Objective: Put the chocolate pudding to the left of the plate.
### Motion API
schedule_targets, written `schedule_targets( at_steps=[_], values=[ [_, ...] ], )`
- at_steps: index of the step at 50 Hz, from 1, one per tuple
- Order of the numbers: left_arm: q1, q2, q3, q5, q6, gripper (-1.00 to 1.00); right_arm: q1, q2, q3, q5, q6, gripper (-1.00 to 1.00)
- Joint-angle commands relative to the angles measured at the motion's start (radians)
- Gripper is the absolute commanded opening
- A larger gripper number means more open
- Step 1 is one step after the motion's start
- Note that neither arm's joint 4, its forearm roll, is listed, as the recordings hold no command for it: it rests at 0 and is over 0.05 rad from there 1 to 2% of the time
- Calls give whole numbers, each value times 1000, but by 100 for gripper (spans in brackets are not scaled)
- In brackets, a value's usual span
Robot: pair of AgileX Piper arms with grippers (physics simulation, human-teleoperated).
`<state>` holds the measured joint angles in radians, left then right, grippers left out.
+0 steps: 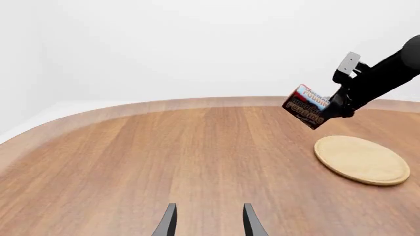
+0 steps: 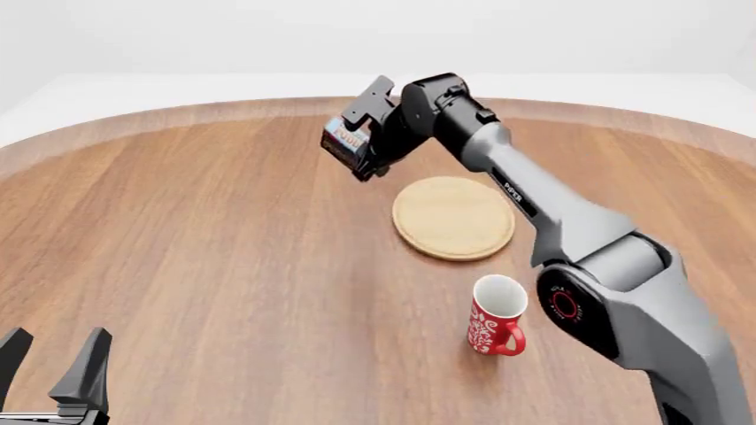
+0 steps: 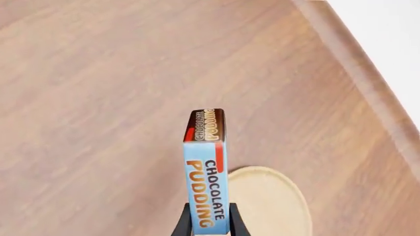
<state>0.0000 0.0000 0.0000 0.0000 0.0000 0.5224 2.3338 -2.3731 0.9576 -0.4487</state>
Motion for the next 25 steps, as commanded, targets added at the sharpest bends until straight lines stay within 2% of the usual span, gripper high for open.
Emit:
schedule_targets(
  at_steps=[1,5,8,25],
  values=[
    [0,0,0,0,0,100,-11,189,-295,144,16,-100],
    [0,0,0,0,0,100,-16,262,-410,203,13,-100],
    [0,0,0,0,0,100,-22,290,-445,218,7,-100],
    [0,0,0,0,0,100,-30,354,-455,208,2,-100]
  ],
)
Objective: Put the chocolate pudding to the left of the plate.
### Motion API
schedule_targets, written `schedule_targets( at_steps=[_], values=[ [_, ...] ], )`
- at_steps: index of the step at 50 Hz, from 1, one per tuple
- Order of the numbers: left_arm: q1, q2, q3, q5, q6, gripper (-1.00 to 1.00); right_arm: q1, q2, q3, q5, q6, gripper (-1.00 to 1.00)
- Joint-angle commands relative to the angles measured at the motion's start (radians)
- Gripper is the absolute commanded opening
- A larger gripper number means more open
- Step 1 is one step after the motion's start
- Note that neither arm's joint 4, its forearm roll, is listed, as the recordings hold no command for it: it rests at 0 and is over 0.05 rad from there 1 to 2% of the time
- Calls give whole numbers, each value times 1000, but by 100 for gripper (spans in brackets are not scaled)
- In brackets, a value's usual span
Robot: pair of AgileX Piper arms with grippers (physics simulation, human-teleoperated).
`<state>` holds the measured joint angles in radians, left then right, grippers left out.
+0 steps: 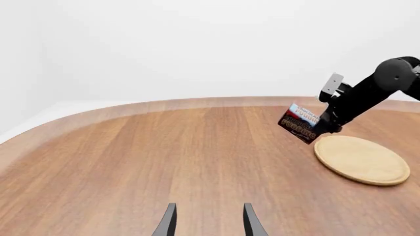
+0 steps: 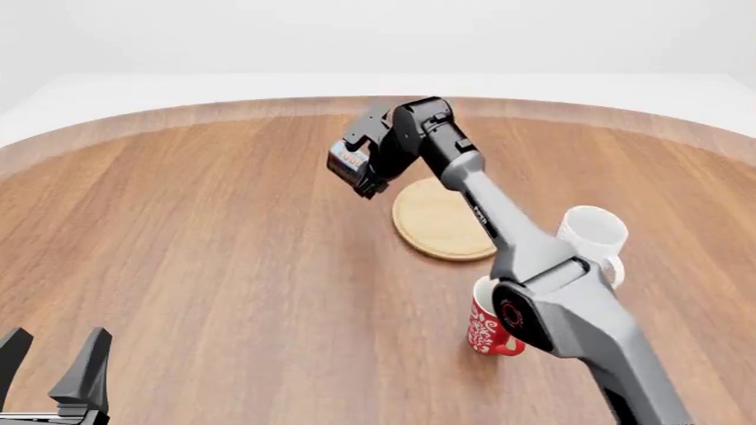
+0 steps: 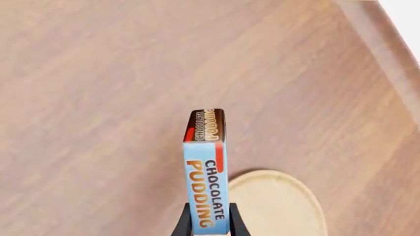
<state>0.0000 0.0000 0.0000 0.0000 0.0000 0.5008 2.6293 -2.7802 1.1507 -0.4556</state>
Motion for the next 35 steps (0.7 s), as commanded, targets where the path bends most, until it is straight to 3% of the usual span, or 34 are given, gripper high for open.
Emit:
schedule_targets(
  at_steps=[1,35],
  values=[
    [0,0,0,0,0,100,-8,60,-48,15,10,-100],
    [0,0,0,0,0,100,-4,119,-48,48,-10,-100]
  ],
)
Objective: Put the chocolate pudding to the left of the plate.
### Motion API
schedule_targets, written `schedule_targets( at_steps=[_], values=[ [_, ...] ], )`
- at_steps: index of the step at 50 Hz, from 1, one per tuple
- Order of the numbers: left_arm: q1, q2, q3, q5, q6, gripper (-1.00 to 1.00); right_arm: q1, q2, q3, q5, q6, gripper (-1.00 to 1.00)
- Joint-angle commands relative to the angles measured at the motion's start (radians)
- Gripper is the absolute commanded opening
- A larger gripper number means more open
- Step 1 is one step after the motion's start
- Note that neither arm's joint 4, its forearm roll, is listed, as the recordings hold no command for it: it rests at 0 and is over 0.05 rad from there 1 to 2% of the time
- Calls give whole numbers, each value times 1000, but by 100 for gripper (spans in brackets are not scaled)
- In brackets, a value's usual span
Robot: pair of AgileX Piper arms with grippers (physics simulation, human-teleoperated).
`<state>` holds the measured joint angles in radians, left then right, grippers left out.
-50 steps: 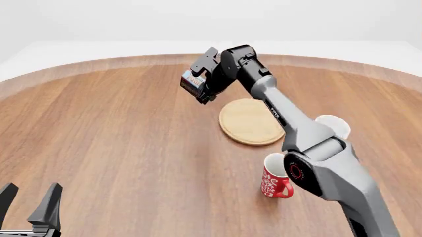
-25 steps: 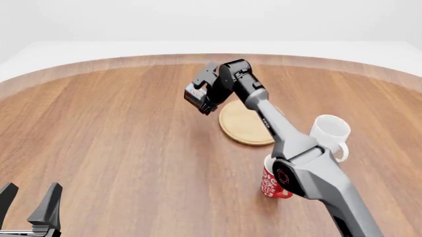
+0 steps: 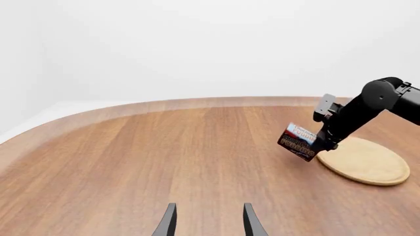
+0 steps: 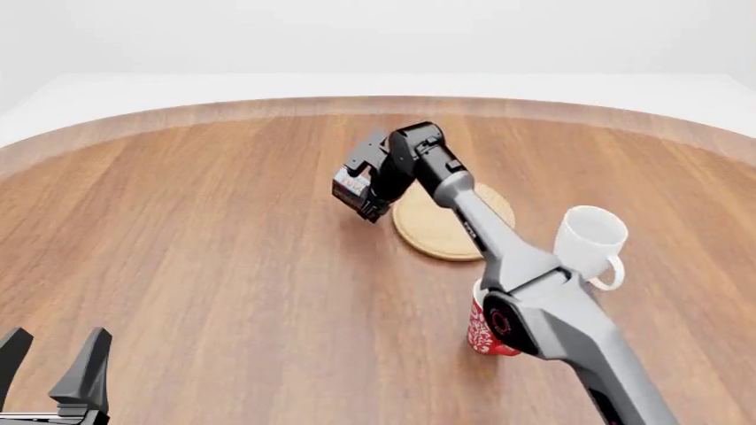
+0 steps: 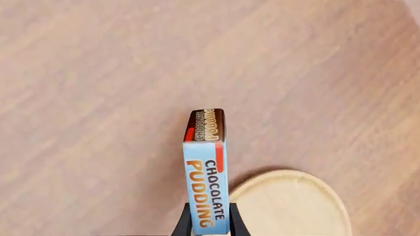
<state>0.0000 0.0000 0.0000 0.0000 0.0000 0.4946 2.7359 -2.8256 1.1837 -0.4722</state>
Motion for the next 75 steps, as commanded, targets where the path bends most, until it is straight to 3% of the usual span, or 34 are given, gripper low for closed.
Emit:
schedule_targets(
  at_steps=[1,20,21,53,64,66,67,71,75],
  values=[
    [0,0,0,0,0,100,2,13,-2,15,6,-100],
    [0,0,0,0,0,100,-2,33,-1,22,8,-100],
    [0,0,0,0,0,100,0,31,-2,21,10,100],
    [0,0,0,0,0,100,0,-4,4,26,11,100],
    [0,0,0,0,0,100,36,-72,32,18,54,100],
    [0,0,0,0,0,100,54,-295,440,-206,87,100],
    [0,0,0,0,0,100,56,-342,528,-251,90,100],
    [0,0,0,0,0,100,82,-515,806,-397,129,100],
    [0,0,0,0,0,100,101,-629,990,-493,158,100]
  ],
)
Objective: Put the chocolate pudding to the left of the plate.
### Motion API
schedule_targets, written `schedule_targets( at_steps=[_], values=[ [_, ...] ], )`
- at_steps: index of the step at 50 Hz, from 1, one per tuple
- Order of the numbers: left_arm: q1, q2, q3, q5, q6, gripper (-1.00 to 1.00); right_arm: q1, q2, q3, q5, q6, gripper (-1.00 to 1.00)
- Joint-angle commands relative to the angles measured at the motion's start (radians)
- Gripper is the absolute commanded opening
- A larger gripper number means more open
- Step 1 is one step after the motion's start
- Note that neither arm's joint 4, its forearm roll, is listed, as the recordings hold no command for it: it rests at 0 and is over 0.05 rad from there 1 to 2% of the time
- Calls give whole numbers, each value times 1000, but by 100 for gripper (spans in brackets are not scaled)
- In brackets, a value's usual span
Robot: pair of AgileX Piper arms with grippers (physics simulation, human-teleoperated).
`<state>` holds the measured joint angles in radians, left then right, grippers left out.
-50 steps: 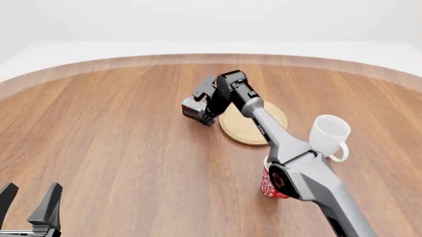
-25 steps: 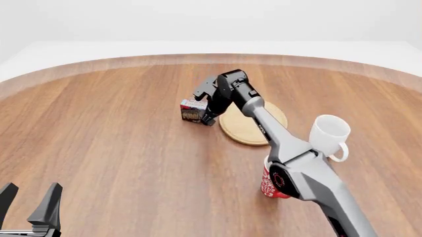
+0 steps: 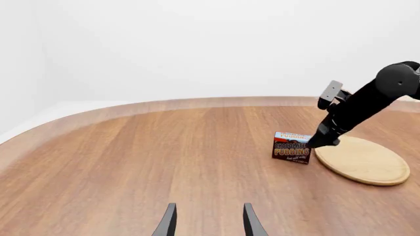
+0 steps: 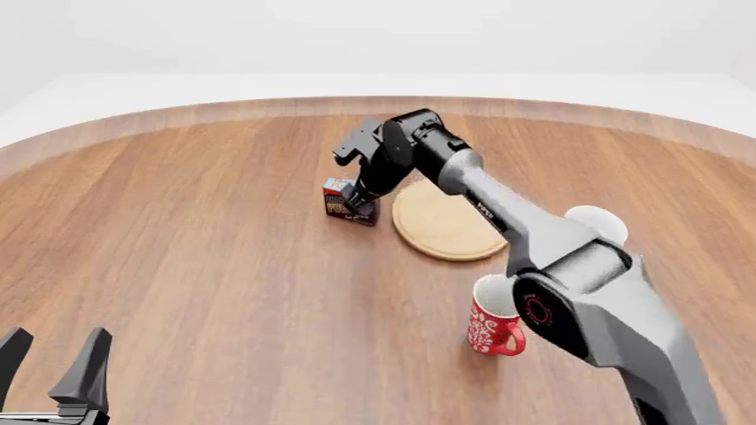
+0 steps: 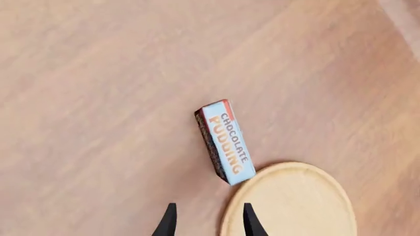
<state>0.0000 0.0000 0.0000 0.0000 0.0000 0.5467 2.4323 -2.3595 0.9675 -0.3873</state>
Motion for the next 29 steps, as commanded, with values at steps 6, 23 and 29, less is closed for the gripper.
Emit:
schedule_targets(
  at_steps=[6,23,29],
  values=[
    [0,0,0,0,0,100,106,-515,847,-486,174,100],
    [0,0,0,0,0,100,189,-979,1390,-806,336,100],
    [0,0,0,0,0,100,219,-1080,1507,-837,357,100]
  ],
)
